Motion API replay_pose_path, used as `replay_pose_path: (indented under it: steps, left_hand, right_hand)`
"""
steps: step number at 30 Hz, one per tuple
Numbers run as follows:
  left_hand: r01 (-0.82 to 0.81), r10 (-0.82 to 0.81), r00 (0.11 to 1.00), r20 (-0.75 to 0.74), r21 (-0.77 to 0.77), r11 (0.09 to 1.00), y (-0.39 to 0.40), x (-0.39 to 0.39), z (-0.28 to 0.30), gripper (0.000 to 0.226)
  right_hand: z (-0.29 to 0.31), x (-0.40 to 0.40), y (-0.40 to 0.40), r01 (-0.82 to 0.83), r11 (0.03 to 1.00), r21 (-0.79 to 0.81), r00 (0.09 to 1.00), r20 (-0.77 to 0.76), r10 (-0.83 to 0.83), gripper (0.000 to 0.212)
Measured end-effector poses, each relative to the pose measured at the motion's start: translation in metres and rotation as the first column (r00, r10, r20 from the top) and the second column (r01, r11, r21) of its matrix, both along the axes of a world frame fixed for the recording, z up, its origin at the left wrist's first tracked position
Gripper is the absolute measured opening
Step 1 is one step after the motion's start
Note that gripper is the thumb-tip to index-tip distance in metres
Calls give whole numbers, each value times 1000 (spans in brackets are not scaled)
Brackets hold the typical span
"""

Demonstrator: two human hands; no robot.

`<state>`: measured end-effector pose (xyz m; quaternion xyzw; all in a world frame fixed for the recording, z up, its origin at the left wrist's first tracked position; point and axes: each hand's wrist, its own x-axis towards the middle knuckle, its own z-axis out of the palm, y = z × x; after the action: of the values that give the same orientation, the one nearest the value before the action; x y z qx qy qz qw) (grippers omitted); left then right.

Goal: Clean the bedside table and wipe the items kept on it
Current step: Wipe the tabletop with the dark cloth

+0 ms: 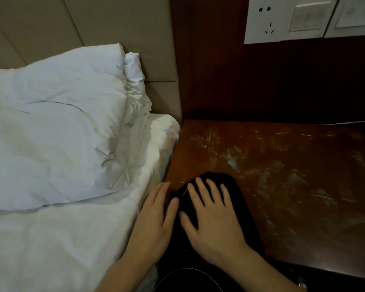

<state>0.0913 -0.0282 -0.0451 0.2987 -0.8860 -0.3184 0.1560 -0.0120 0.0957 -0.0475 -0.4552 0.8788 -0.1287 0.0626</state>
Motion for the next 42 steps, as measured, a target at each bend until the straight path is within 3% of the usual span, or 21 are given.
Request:
replay_pose_path:
  steps: [4,9,14,17,21,25,30,35,38,42]
  left_hand:
    - [-28,29,999,-17,52,998,-7,3,0,72]
    - [10,-11,1000,14,60,998,-5,10,-9,71]
    - [-89,104,991,-85,162,983,3,2,-12,69]
    - [-173,206,970,-131,232,957,4,-3,-10,48]
    - [-125,225,942,-247,366,922,-7,-3,-3,41]
    - [-85,154,970,-189,328,941,-11,0,-4,41]
    - [-92,130,984,-119,285,954,-8,-2,-2,67]
    - [-53,80,992,-97,254,966,-12,-29,7,47]
    - [-27,46,996,-81,218,976,-25,-48,4,50]
    - [-19,25,999,-32,176,984,-41,-65,1,60]
  right_hand:
    - [4,-8,7,-3,999,-44,1000,-6,3,71]
    - [11,-34,45,100,992,77,995,-15,-99,69]
    - [4,-9,32,163,985,64,984,-83,-158,72]
    - [1,21,-20,67,998,0,998,-18,-67,64]
    - [4,9,-66,-54,998,-14,998,-36,54,76]
    - [6,-27,-54,35,999,-13,999,-29,-35,72]
    - [1,-13,-2,118,993,-26,991,-61,-120,67]
    - [3,12,-13,25,1000,-15,999,22,-25,66]
    - [4,-26,-36,-15,999,-30,1000,-22,14,68]
    - [4,-64,-32,91,995,-40,995,-28,-92,68]
